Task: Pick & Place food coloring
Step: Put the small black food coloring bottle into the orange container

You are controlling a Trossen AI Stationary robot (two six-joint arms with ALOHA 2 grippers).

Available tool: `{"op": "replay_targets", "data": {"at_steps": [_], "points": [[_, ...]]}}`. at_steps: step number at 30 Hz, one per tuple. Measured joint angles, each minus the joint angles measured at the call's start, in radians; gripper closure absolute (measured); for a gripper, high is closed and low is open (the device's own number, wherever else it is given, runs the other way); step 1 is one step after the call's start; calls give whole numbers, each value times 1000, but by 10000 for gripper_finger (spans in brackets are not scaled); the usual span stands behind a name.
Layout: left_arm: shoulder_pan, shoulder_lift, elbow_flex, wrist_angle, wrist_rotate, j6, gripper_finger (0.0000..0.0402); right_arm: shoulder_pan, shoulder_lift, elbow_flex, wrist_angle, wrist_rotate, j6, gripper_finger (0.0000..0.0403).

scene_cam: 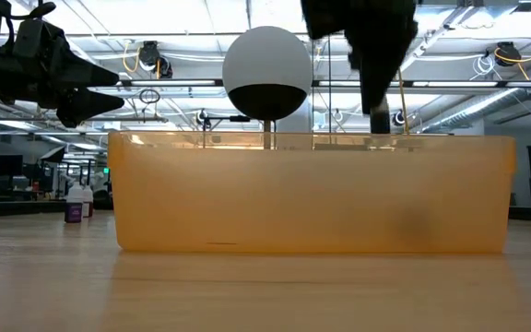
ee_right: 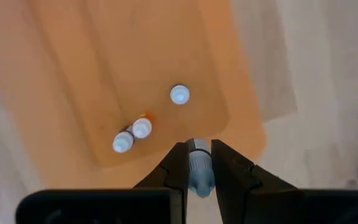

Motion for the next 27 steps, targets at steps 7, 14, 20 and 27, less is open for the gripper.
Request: {"op": "replay_targets", "data": {"at_steps": [7, 14, 20, 27], "points": [[0, 0, 0, 0, 0, 0, 91, -24, 36, -112, 154, -45, -37, 365], [0, 0, 0, 0, 0, 0, 91, -25, 37, -244, 281, -61, -33, 365], [0, 0, 0, 0, 0, 0, 91, -25, 34, -314, 390, -96, -29, 365], [0, 0, 0, 0, 0, 0, 91, -25, 29, -319, 399, -92, 17, 322]]}}
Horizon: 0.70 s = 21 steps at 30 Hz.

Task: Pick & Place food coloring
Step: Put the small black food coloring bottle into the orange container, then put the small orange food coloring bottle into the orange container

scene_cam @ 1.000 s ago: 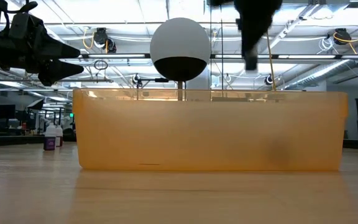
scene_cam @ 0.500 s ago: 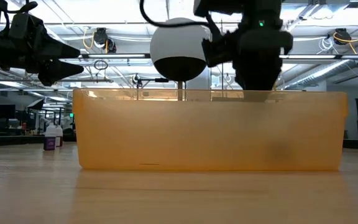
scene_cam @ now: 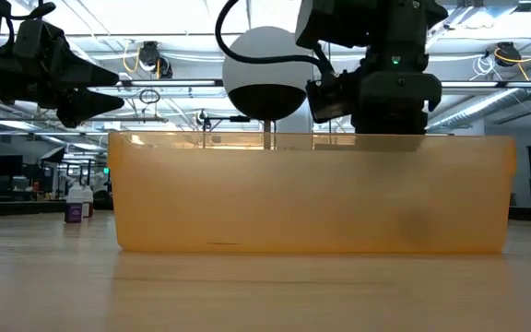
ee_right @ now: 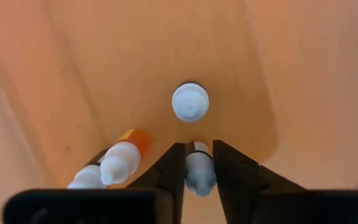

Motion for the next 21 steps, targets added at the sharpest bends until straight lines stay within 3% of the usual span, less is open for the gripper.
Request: {"op": "replay_targets", "data": {"at_steps": [5, 11, 15, 21], "points": [[0, 0, 0, 0, 0, 0, 92, 0, -38, -2, -5, 0, 40, 282], [0, 0, 0, 0, 0, 0, 91, 25, -138, -1, -21, -2, 150, 286], [0, 0, 0, 0, 0, 0, 92, 117, -200, 0, -69, -58, 369, 292], [0, 0, 0, 0, 0, 0, 91, 360, -199, 0, -121, -175, 831, 295]]}}
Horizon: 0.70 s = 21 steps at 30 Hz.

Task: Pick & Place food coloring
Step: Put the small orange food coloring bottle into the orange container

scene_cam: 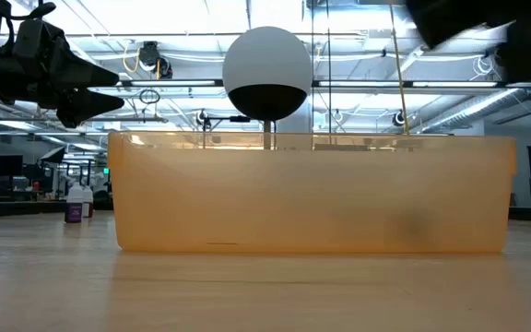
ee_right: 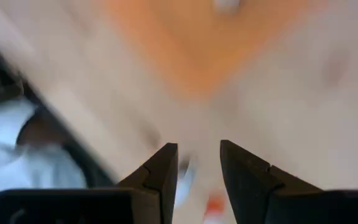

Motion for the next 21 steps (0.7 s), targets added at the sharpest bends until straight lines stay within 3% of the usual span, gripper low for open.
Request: {"op": "replay_targets", "data": {"at_steps": [4, 8, 16, 21], "points": [[0, 0, 0, -1, 0, 0, 92, 147, 7, 0, -64, -83, 287, 295], [0, 0, 0, 0, 0, 0, 91, 253, 6, 0, -130, -81, 475, 295], [0, 0, 0, 0, 0, 0, 91, 323, 9, 0, -149, 61, 540, 294], [0, 0, 0, -1, 0, 0, 92, 323, 38, 0, -145, 70, 536, 294]]}}
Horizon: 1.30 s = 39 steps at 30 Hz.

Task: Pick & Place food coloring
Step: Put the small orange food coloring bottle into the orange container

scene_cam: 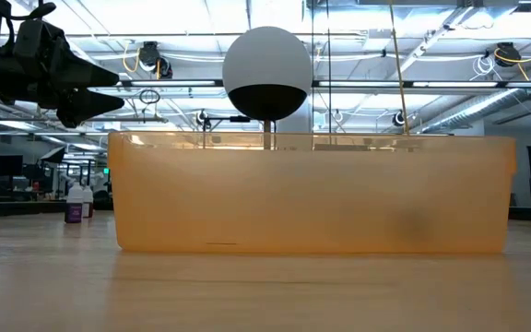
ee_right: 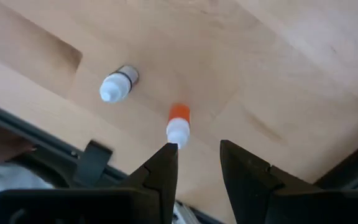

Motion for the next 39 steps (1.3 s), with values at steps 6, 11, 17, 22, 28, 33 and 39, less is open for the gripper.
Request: {"op": "replay_targets", "data": {"at_steps": [6, 11, 17, 22, 28, 33, 39], "points": [[0, 0, 0, 0, 0, 0, 92, 0, 49, 0, 57, -2, -34, 294], [0, 0, 0, 0, 0, 0, 91, 0, 83, 0, 70, -16, -37, 294], [0, 0, 0, 0, 0, 0, 91, 0, 110, 0, 84, -30, -37, 294], [0, 0, 0, 0, 0, 0, 92, 0, 126, 0, 114, -30, -34, 294], [0, 0, 0, 0, 0, 0, 91, 0, 148, 0, 110, -57, -39, 294], [0, 0, 0, 0, 0, 0, 91, 0, 159, 0, 107, -53, -59, 294], [0, 0, 0, 0, 0, 0, 92, 0, 159, -1, 85, -48, -60, 295]]}}
